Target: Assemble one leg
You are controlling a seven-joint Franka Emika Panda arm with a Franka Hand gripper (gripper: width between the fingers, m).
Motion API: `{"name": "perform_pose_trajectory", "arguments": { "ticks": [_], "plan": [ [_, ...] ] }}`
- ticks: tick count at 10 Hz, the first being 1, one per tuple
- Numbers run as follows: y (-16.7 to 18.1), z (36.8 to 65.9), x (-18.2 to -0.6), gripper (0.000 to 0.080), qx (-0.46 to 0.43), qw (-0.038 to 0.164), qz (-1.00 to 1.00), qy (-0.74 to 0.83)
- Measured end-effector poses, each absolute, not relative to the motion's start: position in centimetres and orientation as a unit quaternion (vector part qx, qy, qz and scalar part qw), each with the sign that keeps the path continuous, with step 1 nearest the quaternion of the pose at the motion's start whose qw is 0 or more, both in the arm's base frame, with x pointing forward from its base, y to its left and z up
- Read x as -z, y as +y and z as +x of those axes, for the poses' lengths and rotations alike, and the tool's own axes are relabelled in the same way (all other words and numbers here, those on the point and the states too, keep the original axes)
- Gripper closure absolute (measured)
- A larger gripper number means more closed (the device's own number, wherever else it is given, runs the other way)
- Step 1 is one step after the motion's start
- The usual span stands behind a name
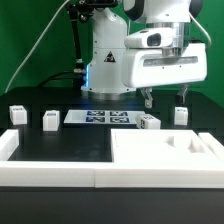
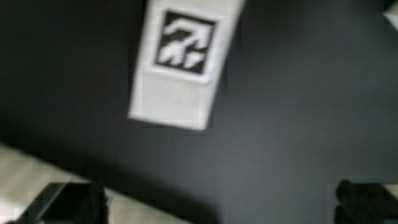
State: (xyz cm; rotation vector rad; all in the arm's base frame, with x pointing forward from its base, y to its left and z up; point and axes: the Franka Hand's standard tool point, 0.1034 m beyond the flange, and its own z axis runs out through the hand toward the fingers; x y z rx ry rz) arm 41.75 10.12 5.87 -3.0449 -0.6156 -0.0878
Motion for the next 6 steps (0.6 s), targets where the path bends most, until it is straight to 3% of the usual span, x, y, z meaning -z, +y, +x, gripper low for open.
{"name": "perform_pose_trajectory", "arguments": {
  "ticks": [5, 6],
  "plan": [
    [11.1, 41.4, -5.7, 0.0151, 0.030, 0.041, -0.998, 0.032],
    [12.1, 40.0, -5.3, 0.0151, 0.035, 0.048, -0.992, 0.110]
  ]
}}
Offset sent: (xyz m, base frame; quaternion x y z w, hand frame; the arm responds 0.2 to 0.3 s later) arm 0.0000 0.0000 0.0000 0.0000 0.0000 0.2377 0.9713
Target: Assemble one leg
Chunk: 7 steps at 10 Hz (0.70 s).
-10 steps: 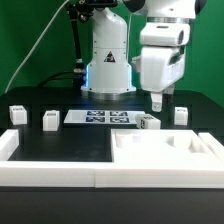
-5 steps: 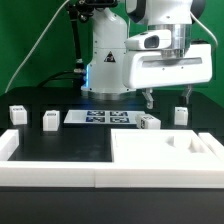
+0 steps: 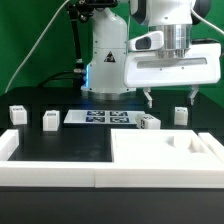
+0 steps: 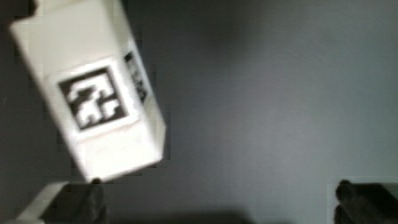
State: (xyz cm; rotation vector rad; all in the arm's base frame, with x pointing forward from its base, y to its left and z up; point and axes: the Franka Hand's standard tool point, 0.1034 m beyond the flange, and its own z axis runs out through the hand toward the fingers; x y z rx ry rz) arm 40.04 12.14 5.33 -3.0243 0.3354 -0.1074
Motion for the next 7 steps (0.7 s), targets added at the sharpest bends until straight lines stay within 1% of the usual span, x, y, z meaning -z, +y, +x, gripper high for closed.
{"name": "perform_pose_trajectory", "arguments": {
  "ticks": [1, 2, 4, 5, 6, 7],
  "plan": [
    [13.19, 38.58, -4.88, 0.0151, 0.031, 0.048, -0.991, 0.117],
    [13.28, 38.32, -4.75, 0.0151, 0.023, 0.046, -0.992, 0.112],
    [13.01, 38.75, -4.84, 0.0151, 0.016, 0.045, -0.993, 0.105],
    [12.82, 38.34, -4.63, 0.0151, -0.003, 0.041, -0.995, 0.094],
    [12.40, 38.08, -4.64, 0.0151, -0.061, 0.036, -0.994, 0.089],
    [12.80, 38.32, -4.96, 0.0151, -0.092, 0.035, -0.991, 0.092]
  ]
}}
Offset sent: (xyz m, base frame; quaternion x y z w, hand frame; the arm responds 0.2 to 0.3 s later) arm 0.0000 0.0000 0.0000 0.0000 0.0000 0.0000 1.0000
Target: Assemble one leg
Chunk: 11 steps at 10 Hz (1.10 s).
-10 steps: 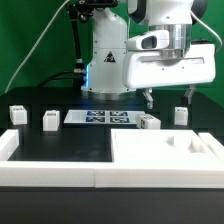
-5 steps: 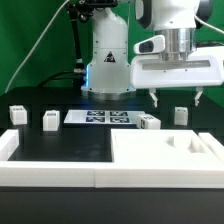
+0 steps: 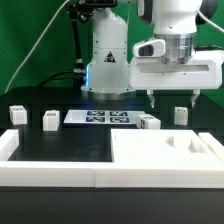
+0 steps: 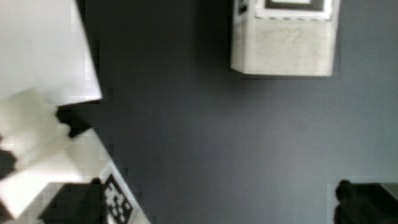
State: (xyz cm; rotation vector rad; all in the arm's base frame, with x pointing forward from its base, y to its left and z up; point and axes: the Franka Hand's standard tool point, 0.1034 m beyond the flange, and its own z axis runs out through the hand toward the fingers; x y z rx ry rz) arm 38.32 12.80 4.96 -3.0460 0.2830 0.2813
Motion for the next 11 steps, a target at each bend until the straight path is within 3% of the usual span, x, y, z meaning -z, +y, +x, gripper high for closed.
{"name": "perform_pose_trajectory", "arguments": {
  "ticks": [3, 8, 11],
  "plan": [
    [14.1, 37.2, -4.5, 0.0151, -0.198, 0.028, -0.976, 0.086],
    [14.5, 36.7, -3.1, 0.0151, -0.386, 0.054, -0.917, 0.081],
    [15.1, 36.5, -1.8, 0.0151, -0.406, 0.055, -0.907, 0.092]
  ]
}}
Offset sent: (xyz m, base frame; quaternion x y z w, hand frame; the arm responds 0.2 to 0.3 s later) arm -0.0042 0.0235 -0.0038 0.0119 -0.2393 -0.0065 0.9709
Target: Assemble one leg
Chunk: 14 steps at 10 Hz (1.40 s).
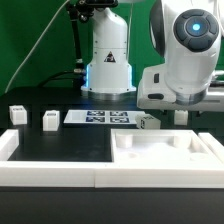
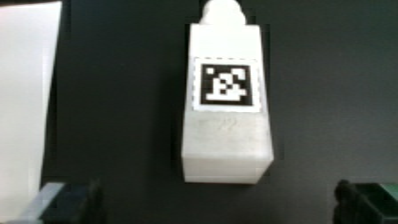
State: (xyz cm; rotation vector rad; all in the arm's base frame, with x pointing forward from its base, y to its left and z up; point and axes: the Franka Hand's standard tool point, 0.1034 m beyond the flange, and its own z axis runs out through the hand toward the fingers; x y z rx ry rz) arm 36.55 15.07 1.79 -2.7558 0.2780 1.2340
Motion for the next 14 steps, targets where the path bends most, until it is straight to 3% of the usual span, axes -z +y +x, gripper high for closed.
{"name": "perform_pose_trajectory", "arguments": {
  "ticks": [6, 9, 10, 11, 14],
  "plan": [
    [14.6, 33.2, -0.1, 0.0151, -0.414, 0.045, -0.903, 0.101],
    [15.9, 33.4, -0.2, 0.0177, -0.406, 0.041, -0.907, 0.101],
    [15.9, 33.6, -0.2, 0.0372, -0.404, 0.042, -0.908, 0.101],
    [15.9, 33.6, -0.2, 0.0506, -0.404, 0.042, -0.908, 0.100],
    [15.9, 33.6, -0.2, 0.0508, -0.404, 0.042, -0.908, 0.100]
  ]
}}
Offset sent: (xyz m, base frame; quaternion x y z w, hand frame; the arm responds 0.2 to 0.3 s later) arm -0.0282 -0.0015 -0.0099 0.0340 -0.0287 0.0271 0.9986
